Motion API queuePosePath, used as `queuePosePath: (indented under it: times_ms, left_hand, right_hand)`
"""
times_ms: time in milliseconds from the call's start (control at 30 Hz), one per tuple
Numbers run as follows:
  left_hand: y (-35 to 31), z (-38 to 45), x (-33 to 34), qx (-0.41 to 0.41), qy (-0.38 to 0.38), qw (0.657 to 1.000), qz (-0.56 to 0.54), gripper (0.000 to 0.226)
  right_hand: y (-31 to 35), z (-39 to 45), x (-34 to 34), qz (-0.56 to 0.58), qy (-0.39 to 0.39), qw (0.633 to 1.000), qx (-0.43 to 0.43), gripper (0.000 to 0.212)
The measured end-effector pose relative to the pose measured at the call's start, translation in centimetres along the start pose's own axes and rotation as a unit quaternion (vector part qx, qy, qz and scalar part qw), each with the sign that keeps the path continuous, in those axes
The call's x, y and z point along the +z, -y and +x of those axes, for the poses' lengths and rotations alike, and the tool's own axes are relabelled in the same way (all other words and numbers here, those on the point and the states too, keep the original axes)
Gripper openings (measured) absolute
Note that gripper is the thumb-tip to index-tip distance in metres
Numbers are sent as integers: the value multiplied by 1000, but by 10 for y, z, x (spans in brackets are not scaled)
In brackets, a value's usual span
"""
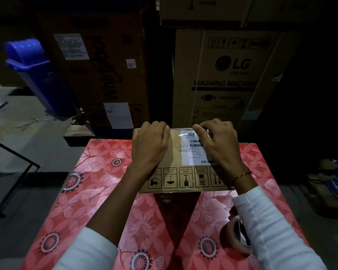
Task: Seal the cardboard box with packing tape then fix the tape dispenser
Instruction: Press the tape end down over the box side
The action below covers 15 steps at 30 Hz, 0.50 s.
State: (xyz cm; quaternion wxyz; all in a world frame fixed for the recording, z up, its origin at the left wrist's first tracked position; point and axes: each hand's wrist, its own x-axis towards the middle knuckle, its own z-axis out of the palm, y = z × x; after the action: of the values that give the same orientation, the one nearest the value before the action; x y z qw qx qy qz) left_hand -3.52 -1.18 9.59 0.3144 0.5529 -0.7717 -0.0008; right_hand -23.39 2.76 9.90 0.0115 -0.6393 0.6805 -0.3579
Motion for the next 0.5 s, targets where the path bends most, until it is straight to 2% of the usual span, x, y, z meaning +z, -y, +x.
queuePosePath:
  times_ms: [133, 367, 500]
  left_hand:
    - [1, 0, 3, 1, -13, 1000, 1, 31]
    - [4, 0, 7, 3, -26, 1000, 8, 28]
    - [5, 1, 8, 2, -25, 1000, 5, 28]
  right_hand:
    - [4, 12, 3, -21, 15, 999, -19, 45]
    - [0, 13, 5, -37, 13, 999, -31, 40]
    - [-6, 16, 2, -13, 48, 998, -37, 38]
